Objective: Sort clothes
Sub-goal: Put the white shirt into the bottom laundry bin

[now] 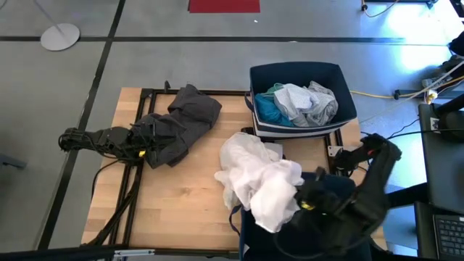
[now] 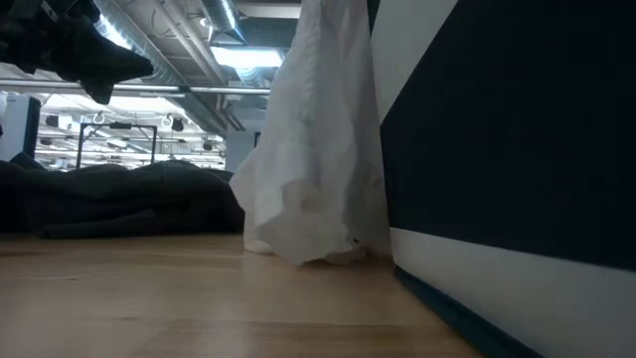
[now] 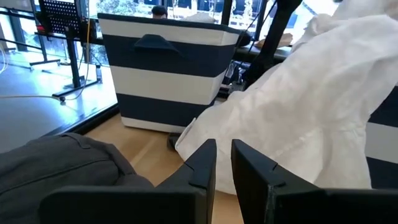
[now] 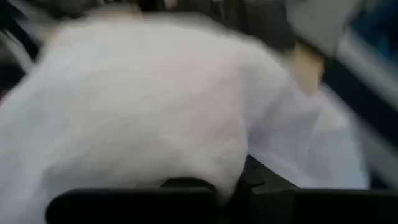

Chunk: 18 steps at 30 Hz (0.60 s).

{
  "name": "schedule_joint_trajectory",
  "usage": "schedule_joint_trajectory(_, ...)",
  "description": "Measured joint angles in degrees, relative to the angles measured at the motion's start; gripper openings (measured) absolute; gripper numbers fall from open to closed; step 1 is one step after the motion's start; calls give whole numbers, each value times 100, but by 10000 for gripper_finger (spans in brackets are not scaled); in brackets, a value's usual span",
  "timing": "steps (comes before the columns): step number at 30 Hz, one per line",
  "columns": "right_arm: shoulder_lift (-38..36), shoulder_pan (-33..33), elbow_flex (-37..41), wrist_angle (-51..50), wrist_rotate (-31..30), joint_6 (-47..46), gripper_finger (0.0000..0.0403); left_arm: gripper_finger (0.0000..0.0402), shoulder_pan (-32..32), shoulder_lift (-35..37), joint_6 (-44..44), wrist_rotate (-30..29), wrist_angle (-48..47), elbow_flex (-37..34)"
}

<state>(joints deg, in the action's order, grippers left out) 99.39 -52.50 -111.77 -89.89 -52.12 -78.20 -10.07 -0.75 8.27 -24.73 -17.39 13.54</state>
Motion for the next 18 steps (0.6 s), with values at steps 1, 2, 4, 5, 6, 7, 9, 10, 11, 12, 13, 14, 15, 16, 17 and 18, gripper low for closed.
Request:
schedule_joint_trajectory(1, 2, 62, 260, 2, 301, -231, 13, 40, -2, 0, -5, 0, 0, 0)
schedule_joint_trajectory(2, 6, 110, 498, 2, 599, -439, 15, 40, -2, 1, -11, 0, 0, -1)
schedule_joint_trajectory(4, 7, 184, 986, 51, 1131, -847, 17, 40, 0, 2, -15, 0, 0, 0)
schedule_joint_trajectory(5, 4, 210, 1223, 118, 1383, -1020, 18, 40, -2, 2, -15, 0, 0, 0)
schedule_joint_trajectory(6, 4, 225, 1459, 217, 1617, -1198, 19, 40, -2, 2, -15, 0, 0, 0)
schedule_joint_trajectory(7, 5, 234, 1688, 327, 1845, -1367, 20, 40, -1, 0, -15, 0, 1, 0)
schedule_joint_trajectory(9, 4, 233, 2083, 575, 2258, -1751, 24, 40, -2, 0, -15, 0, 2, 0)
schedule_joint_trajectory(10, 4, 233, 2262, 688, 2495, -1907, 27, 40, -2, 2, -15, 0, 2, 0)
schedule_joint_trajectory(11, 4, 233, 2426, 778, 2753, -2045, 29, 40, -2, 2, -15, 0, 2, 0)
schedule_joint_trajectory(12, 6, 244, 2557, 804, 3013, -2235, 33, 40, -2, 2, -23, 0, 0, 0)
schedule_joint_trajectory(13, 7, 274, 2667, 791, 3287, -2444, 39, 40, -2, 2, -51, 0, 2, 0)
schedule_joint_trajectory(14, 4, 276, 2752, 780, 3541, -2628, 46, 40, -2, 2, -86, -1, 2, 0)
schedule_joint_trajectory(15, 4, 276, 2811, 781, 3763, -2759, 55, 40, -2, 2, -93, 0, 2, 0)
schedule_joint_trajectory(16, 3, 280, 2841, 780, 3940, -2825, 66, 40, -2, 1, -94, 0, 2, 0)
schedule_joint_trajectory(17, 4, 281, 2846, 779, 4075, -2845, 79, 40, 0, 0, -94, 0, 2, 0)
schedule_joint_trajectory(18, 4, 280, 2835, 785, 4211, -2851, 93, 40, -2, 2, -94, 0, 1, 0)
